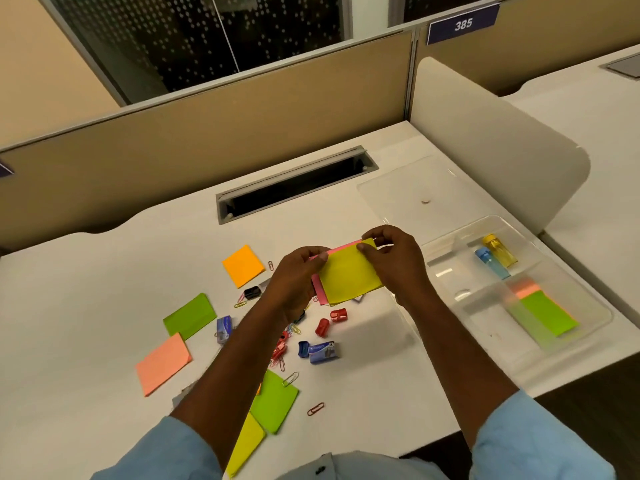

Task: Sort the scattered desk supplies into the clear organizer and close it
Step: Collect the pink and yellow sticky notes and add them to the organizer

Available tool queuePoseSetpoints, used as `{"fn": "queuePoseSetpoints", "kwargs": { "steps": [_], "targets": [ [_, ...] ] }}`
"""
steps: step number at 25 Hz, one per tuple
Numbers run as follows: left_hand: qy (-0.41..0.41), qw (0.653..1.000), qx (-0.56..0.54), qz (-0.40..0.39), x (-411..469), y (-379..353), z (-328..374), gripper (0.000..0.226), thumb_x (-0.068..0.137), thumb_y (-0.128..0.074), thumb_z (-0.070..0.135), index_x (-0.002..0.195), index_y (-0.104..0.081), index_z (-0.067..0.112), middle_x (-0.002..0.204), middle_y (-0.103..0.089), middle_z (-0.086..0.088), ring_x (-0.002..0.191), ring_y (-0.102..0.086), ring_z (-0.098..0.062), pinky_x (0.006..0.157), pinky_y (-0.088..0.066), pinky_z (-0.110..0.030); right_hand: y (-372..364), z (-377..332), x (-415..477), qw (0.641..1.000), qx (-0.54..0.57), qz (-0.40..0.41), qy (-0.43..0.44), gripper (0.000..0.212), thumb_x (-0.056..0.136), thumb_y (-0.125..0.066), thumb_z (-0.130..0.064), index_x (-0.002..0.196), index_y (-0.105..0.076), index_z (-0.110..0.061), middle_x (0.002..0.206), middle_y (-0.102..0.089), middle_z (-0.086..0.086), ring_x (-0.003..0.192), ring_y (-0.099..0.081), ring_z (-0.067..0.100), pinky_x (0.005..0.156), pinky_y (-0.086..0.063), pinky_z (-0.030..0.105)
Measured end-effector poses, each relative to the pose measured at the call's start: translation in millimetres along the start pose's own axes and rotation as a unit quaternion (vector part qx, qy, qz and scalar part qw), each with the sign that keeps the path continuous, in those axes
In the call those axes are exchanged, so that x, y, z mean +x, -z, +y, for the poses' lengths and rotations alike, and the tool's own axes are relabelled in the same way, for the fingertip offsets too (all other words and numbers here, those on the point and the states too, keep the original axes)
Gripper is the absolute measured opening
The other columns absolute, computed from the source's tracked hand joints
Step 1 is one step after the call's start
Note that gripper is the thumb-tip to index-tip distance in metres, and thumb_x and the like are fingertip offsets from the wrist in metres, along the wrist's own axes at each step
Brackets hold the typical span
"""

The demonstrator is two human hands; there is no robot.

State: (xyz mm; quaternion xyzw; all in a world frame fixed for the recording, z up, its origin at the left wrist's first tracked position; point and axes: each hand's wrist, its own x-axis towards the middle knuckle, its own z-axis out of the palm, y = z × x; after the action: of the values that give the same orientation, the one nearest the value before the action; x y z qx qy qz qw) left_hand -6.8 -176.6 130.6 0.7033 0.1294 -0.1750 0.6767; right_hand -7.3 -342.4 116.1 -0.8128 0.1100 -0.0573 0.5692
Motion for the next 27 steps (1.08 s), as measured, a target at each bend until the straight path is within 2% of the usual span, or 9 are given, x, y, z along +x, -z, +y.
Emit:
{"fn": "queuePoseSetpoints", "kwargs": {
  "steps": [5,9,11,14,16,20,22,24,27],
  "targets": [
    [0.009,1.0,0.027,-0.01,-3.5,-27.2,-12.3,0.017,0.097,-0.044,0.009,0.104,-0.06,0.013,0.121,-0.055,-0.018,0.109,-0.054,-0.034,0.096,-0.048,-0.053,1.8,16.8,-14.5,0.997,-0.037,0.03,-0.06,0.052,0.084,-0.068,-0.027,0.128,-0.042,-0.015,0.117,-0.056,0.011,0.098,-0.054,0.02,0.083,-0.049,0.032],
    [0.011,1.0,-0.006,-0.011,-3.6,-48.8,-22.8,0.021,0.098,-0.042,0.008,0.109,-0.059,0.01,0.119,-0.057,-0.016,0.107,-0.056,-0.034,0.091,-0.05,-0.048,20.1,28.6,-16.1,0.989,-0.085,0.033,-0.113,0.063,0.084,-0.063,-0.044,0.132,-0.036,-0.014,0.127,-0.053,0.012,0.114,-0.054,0.029,0.096,-0.049,0.045],
    [0.015,1.0,-0.017,0.013,1.1,-57.7,-26.7,0.024,0.098,-0.042,0.01,0.116,-0.058,0.007,0.124,-0.056,-0.017,0.112,-0.055,-0.036,0.095,-0.048,-0.051,34.3,35.2,-17.2,0.988,-0.074,0.006,-0.138,0.063,0.085,-0.058,-0.05,0.132,-0.037,-0.014,0.127,-0.054,0.013,0.111,-0.055,0.027,0.094,-0.048,0.038],
    [0.007,0.999,-0.025,0.044,7.1,-70.2,-32.6,0.024,0.098,-0.042,0.011,0.115,-0.058,0.007,0.122,-0.057,-0.016,0.105,-0.057,-0.033,0.083,-0.053,-0.043,51.4,46.0,-25.3,0.978,0.063,-0.071,-0.186,0.046,0.09,-0.059,-0.034,0.128,-0.042,-0.014,0.125,-0.054,0.015,0.099,-0.057,0.023,0.083,-0.051,0.033],
    [0.024,0.996,-0.062,0.053,6.8,-82.9,-37.6,0.026,0.098,-0.041,0.008,0.118,-0.058,0.005,0.115,-0.057,-0.013,0.093,-0.057,-0.027,0.073,-0.051,-0.036,60.2,53.8,-31.1,0.956,0.185,-0.041,-0.226,0.042,0.09,-0.062,-0.016,0.126,-0.044,-0.01,0.126,-0.053,0.019,0.101,-0.059,0.027,0.075,-0.054,0.029],
    [0.071,0.986,-0.145,0.036,0.2,-119.3,-49.4,0.034,0.099,-0.036,0.005,0.129,-0.05,-0.001,0.124,-0.055,-0.016,0.109,-0.054,-0.037,0.091,-0.047,-0.046,72.4,66.0,-40.0,0.889,0.354,0.014,-0.289,0.036,0.091,-0.058,-0.009,0.125,-0.048,-0.003,0.12,-0.056,0.021,0.102,-0.059,0.034,0.07,-0.054,0.034],
    [0.072,0.982,-0.173,0.017,-5.3,-135.1,-53.0,0.032,0.098,-0.039,0.003,0.127,-0.051,-0.001,0.122,-0.056,-0.017,0.108,-0.055,-0.036,0.091,-0.048,-0.046,77.6,71.1,-39.5,0.9,0.33,0.038,-0.282,0.033,0.093,-0.056,-0.01,0.124,-0.049,-0.003,0.119,-0.057,0.02,0.102,-0.058,0.035,0.07,-0.054,0.038],
    [0.056,0.991,-0.125,-0.001,-8.4,-144.1,-55.6,0.028,0.094,-0.048,0.004,0.12,-0.058,0.001,0.11,-0.061,-0.014,0.097,-0.059,-0.031,0.082,-0.053,-0.041,90.7,76.1,-33.4,0.933,0.242,0.098,-0.247,0.032,0.092,-0.056,-0.009,0.123,-0.051,-0.005,0.12,-0.058,0.019,0.104,-0.059,0.034,0.081,-0.054,0.044],
    [0.031,0.999,-0.033,-0.014,-7.3,-147.8,-55.6,0.019,0.091,-0.057,0.009,0.108,-0.064,0.006,0.092,-0.067,-0.009,0.085,-0.063,-0.026,0.075,-0.055,-0.034,126.7,84.5,-20.0,0.971,0.085,0.147,-0.17,0.031,0.09,-0.059,-0.009,0.12,-0.056,-0.003,0.117,-0.062,0.016,0.1,-0.058,0.027,0.085,-0.048,0.033]
  ]
}}
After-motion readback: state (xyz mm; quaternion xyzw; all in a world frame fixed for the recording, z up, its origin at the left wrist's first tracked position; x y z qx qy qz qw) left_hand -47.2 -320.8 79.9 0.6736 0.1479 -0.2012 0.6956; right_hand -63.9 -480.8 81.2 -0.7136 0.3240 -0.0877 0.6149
